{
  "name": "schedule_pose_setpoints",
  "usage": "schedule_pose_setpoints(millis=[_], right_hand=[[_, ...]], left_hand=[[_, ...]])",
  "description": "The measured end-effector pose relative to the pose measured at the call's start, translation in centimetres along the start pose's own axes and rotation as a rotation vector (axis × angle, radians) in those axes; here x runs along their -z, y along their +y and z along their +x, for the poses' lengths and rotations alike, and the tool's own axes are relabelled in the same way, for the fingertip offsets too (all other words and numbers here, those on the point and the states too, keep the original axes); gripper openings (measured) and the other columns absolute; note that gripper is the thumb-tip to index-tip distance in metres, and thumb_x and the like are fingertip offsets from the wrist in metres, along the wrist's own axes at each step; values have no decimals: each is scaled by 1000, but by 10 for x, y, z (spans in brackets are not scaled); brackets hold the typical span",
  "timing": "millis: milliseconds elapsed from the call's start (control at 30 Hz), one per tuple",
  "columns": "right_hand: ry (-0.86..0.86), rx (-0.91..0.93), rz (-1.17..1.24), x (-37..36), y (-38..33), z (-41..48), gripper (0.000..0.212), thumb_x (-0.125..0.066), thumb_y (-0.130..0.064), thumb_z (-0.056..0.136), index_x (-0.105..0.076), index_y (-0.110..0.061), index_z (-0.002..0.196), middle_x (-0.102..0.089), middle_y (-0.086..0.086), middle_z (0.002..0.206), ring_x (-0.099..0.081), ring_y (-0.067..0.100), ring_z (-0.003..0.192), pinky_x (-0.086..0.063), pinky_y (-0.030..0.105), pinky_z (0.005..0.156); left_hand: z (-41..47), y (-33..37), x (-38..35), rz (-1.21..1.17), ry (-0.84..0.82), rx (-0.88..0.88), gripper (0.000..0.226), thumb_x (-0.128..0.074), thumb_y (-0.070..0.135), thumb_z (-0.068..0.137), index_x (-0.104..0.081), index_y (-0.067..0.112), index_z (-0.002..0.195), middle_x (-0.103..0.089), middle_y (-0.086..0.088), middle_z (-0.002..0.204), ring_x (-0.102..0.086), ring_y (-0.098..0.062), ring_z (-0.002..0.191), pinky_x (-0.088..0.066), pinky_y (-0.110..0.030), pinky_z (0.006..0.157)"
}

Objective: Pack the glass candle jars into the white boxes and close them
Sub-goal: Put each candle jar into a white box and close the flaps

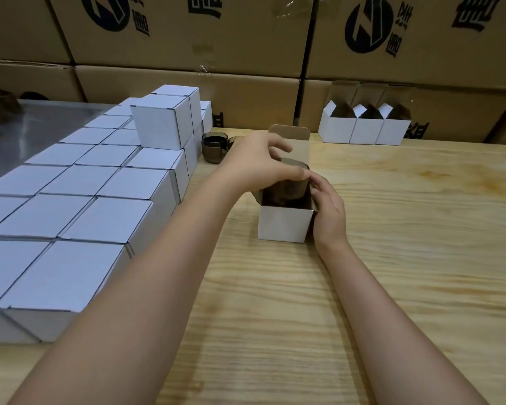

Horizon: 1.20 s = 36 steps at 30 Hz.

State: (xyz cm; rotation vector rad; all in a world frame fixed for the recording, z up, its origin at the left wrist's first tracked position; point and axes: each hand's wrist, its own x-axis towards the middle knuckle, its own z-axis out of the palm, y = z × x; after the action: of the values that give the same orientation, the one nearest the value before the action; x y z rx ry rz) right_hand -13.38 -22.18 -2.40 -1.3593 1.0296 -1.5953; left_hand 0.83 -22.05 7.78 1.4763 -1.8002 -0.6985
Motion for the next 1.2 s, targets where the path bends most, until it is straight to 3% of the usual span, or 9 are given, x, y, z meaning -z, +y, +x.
schedule_pose_setpoints(millis=[133, 267, 567, 700, 800, 867, 967, 1067, 1200], right_hand=[[-28, 4, -19, 0, 1, 0, 48, -36, -19, 81, -61, -8, 120, -62, 7, 123, -56, 12, 115, -46, 18, 90], [-45, 14, -20, 0, 1, 0, 45, -35, -17, 81, -62, -11, 116, -62, 3, 120, -55, 8, 113, -42, 11, 86], [-48, 6, -44, 0, 2, 1, 45, -36, -18, 79, -63, -13, 115, -62, 2, 120, -56, 6, 111, -44, 15, 89], [-54, 9, -59, 1, 1, 0, 49, -35, -18, 80, -63, -9, 119, -62, 5, 123, -55, 6, 113, -44, 14, 89], [-51, 5, -50, 0, -1, 0, 49, -35, -18, 80, -62, -9, 120, -62, 4, 122, -55, 2, 110, -43, 10, 86], [-52, 3, -32, 0, -1, -1, 49, -36, -18, 80, -62, -7, 120, -62, 7, 122, -56, 7, 112, -45, 13, 87], [-52, 5, -7, -1, -2, -2, 47, -36, -18, 81, -61, -7, 119, -61, 7, 123, -56, 12, 114, -46, 15, 87], [-43, -1, -29, -1, -2, -3, 48, -35, -20, 81, -61, -10, 121, -59, 5, 125, -53, 10, 117, -45, 12, 88], [-51, -11, -24, 0, -2, -3, 42, -36, -15, 88, -60, -13, 123, -59, -2, 123, -53, 7, 117, -44, 9, 84]], left_hand=[[-1, -9, -9, 207, 62, -24, 53, -77, 59, 66, -64, 37, 113, -64, 17, 100, -55, -9, 104, -39, -32, 91], [-5, -11, -19, 387, 57, -81, 52, -73, 61, 69, -61, 37, 113, -65, 16, 105, -50, -9, 100, -22, -31, 83], [-1, 11, -27, 695, -62, -28, 24, -67, 42, 77, -64, 28, 96, -62, 6, 94, -53, -18, 99, -24, -39, 90], [9, 23, -25, 790, -195, 129, 30, -68, 41, 81, -60, 25, 104, -55, 4, 85, -53, -23, 108, -21, -46, 108], [8, 28, -19, 797, -256, 147, 46, -69, 56, 79, -60, 24, 111, -60, 3, 103, -52, -23, 114, -23, -46, 109], [1, 26, -16, 628, -187, 116, 44, -65, 63, 78, -63, 26, 102, -63, 6, 103, -55, -20, 109, -32, -46, 105], [-14, 11, -14, 91, 117, 3, 21, -58, 51, 86, -61, 30, 89, -63, 12, 92, -58, -14, 99, -45, -43, 94], [-22, -15, -17, -536, 455, 29, 16, -49, 26, 97, -59, 24, 108, -61, 8, 106, -58, -8, 100, -44, -27, 83], [-32, -52, -41, -844, 415, 304, 29, -42, 22, 102, -50, 23, 130, -58, 2, 126, -53, -12, 117, -39, -28, 95]])
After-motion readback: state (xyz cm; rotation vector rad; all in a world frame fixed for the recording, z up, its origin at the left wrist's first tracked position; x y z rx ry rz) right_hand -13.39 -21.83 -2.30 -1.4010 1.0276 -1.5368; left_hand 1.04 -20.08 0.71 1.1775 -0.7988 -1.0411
